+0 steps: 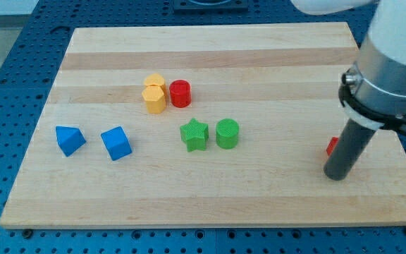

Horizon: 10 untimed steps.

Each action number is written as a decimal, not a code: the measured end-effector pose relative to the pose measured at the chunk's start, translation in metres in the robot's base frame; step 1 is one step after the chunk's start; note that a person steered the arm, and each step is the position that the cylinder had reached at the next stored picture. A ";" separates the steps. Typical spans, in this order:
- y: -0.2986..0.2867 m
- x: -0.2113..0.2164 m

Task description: Push the res star slightly upwards

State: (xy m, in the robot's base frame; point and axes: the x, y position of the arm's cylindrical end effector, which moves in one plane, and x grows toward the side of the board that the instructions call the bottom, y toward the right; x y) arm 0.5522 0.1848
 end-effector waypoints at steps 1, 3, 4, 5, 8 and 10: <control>0.002 0.000; -0.001 0.012; -0.003 0.025; -0.010 0.032; -0.011 0.034; 0.014 0.050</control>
State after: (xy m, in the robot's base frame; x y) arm 0.6024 0.1992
